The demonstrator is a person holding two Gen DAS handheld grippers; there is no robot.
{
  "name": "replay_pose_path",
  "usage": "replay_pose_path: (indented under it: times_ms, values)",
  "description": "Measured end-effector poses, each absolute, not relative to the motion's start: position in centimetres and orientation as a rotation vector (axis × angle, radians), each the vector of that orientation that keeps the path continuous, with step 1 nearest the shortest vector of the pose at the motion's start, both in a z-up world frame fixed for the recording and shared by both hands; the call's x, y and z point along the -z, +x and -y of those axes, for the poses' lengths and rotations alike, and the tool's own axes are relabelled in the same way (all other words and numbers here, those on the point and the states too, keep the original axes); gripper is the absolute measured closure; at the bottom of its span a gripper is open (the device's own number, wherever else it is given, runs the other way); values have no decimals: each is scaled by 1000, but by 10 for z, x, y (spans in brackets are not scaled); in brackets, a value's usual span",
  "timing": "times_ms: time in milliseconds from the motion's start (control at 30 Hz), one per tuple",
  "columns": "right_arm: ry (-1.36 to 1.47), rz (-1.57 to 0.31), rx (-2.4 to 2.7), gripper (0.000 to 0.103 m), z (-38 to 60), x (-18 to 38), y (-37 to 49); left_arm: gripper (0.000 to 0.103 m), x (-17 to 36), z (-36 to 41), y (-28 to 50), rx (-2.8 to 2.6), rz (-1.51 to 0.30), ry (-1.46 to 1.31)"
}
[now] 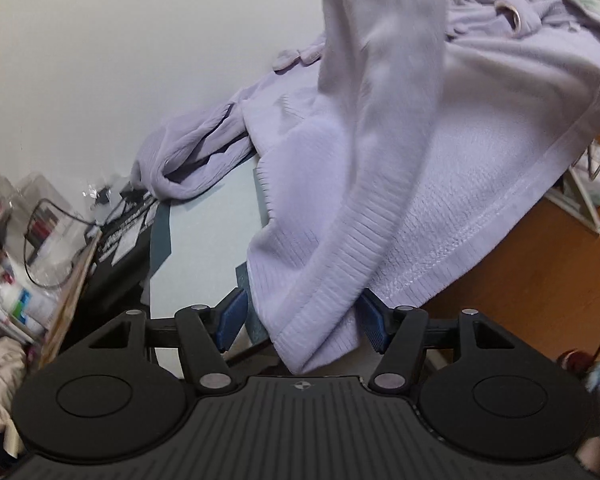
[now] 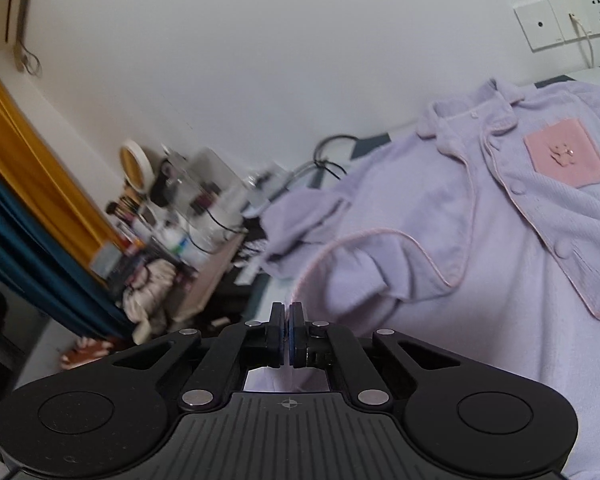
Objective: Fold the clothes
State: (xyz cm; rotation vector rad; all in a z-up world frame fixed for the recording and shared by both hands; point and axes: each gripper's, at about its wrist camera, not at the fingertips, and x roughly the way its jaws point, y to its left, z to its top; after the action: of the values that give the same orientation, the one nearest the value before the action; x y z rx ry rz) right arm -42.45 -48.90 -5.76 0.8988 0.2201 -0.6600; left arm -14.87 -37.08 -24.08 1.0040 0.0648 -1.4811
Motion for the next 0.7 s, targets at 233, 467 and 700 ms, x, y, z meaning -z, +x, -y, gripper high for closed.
replay_pose_path:
  times_ms: [233,467,700]
  values:
    - [889,-228,718,102,476,50,-436,98,223,361,-125,1463,-125,877]
    - [1100,-353,771,102,431,116,-462,99,198,332,-104,1516,-373,658]
    - [1241,-502,850,103,398,177,-467,98,214,329,-91,1508,-703,529]
